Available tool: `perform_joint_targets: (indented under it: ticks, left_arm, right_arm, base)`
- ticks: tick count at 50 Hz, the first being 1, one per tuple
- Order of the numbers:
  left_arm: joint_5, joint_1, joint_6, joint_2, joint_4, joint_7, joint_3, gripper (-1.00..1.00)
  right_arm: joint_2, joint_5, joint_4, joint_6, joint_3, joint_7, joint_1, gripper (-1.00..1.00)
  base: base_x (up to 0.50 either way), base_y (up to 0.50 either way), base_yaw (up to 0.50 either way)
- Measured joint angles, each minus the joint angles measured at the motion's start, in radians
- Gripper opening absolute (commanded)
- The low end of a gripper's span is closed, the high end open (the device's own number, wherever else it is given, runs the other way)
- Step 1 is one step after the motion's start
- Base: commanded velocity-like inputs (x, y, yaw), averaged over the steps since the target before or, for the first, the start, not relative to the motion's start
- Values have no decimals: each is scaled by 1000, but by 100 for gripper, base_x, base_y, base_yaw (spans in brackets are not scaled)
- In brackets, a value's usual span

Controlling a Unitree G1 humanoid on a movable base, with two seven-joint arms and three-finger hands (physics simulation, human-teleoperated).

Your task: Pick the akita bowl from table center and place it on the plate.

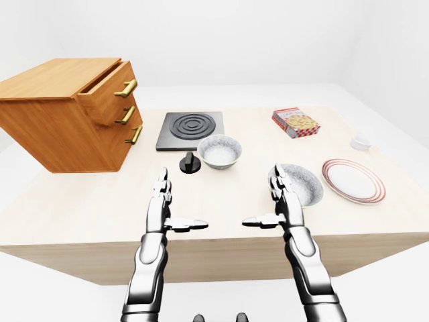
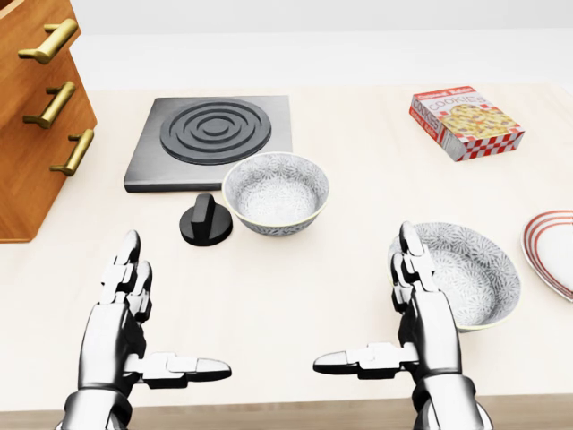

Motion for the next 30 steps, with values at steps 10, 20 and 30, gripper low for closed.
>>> perform_joint_targets:
  ticks: [10,20,30]
  left_arm:
    - [-6,-3,-1,6,8,-19,12,100]
    - [-28,-35,33,16,17,-32,28,100]
    - [-32,-123,87,43,-25,-43,47,100]
  right_arm:
    - [-7,7,2,16,-13,19,-9,100]
    - [-14,-10,-8,74,-26,-10,-31,100]
    - [-35,-31,-76,74,-47,-32,-115,100]
  base:
    - [0,0,0]
    - [0,0,0]
    - [0,0,0]
